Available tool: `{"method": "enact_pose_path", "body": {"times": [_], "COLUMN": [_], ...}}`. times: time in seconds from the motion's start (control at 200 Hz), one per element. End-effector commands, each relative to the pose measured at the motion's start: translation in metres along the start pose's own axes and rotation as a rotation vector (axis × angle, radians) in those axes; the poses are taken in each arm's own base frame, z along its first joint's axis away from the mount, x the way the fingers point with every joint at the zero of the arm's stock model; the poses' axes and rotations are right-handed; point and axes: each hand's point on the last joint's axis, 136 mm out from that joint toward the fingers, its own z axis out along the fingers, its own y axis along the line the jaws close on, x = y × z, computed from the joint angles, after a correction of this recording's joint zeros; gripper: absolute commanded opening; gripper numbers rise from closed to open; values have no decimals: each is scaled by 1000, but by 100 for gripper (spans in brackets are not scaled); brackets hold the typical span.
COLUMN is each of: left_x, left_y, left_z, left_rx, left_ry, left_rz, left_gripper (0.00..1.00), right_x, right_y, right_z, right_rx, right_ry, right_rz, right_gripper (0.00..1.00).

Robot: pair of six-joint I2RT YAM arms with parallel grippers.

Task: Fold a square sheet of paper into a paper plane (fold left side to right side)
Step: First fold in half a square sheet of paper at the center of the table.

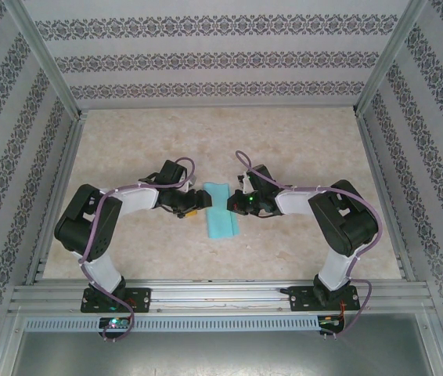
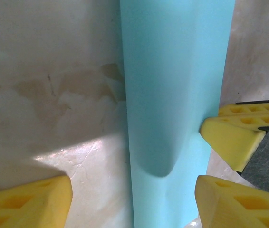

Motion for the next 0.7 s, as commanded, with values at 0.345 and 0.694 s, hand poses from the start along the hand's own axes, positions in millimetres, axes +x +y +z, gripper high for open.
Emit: {"method": "enact_pose_path", "body": {"times": [0.345, 0.694], "left_x": [11, 11], "left_y": [-15, -31], "left_z": [35, 38], "left_rx": [23, 54], "left_ry": [66, 65], "left_rz": [27, 38], "left_gripper": [65, 59], "right_x": [3, 3], "right_y": [-1, -2], "right_z": [6, 6], "right_rx": [20, 29], "right_ry": [18, 20], "right_rz": [-24, -24], "right_gripper": [2, 2]}}
